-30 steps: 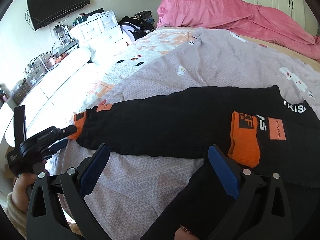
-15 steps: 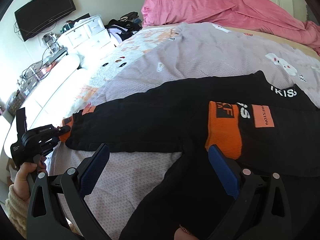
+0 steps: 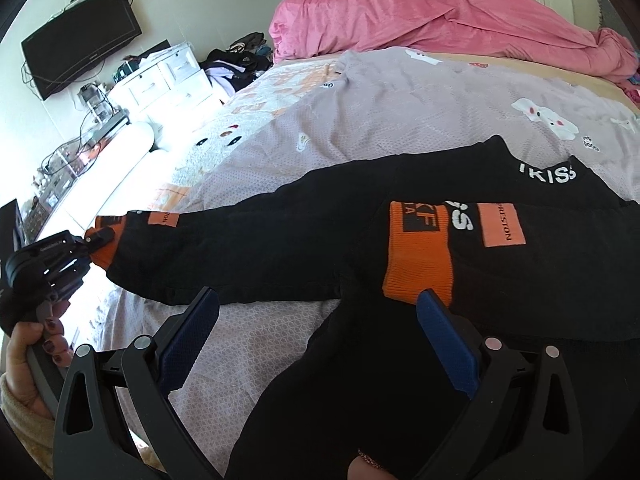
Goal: Fold small clothes
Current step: 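Lift the held sleeve and fold it across the shirt back with the left gripper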
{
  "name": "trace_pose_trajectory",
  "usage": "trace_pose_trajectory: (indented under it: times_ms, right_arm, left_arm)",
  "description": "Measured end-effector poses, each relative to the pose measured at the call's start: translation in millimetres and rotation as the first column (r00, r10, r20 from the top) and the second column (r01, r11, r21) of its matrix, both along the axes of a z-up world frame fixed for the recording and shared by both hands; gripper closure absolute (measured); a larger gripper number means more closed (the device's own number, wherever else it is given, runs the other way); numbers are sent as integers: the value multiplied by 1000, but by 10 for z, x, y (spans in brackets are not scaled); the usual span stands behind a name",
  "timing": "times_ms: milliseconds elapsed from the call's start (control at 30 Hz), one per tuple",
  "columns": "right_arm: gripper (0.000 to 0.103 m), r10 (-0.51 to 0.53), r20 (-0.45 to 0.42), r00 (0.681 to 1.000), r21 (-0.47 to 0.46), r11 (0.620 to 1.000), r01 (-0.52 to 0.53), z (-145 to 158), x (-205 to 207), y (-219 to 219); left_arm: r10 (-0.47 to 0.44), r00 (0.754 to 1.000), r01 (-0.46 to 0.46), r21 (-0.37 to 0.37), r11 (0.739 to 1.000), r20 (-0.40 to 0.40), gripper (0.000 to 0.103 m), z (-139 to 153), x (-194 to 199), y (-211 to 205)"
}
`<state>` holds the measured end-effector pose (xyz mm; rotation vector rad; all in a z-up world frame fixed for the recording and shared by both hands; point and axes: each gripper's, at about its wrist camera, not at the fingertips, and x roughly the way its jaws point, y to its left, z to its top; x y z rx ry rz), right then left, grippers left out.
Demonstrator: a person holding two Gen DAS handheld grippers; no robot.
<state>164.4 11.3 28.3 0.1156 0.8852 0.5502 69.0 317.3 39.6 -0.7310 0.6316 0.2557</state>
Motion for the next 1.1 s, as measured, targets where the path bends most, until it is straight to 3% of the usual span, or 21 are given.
trace_pose_trajectory:
  times_ms: [700, 1100]
  right_arm:
    - [5, -164, 27, 986, 39, 986, 163, 189, -188, -775]
    - [5, -297, 34, 954, 33, 955, 296, 239, -283, -1314]
  left_arm:
    - [-168, 981, 158, 98, 983, 102, 96, 564, 7, -760]
    - [-292, 946, 275, 131, 952, 138, 96, 731, 118, -1273]
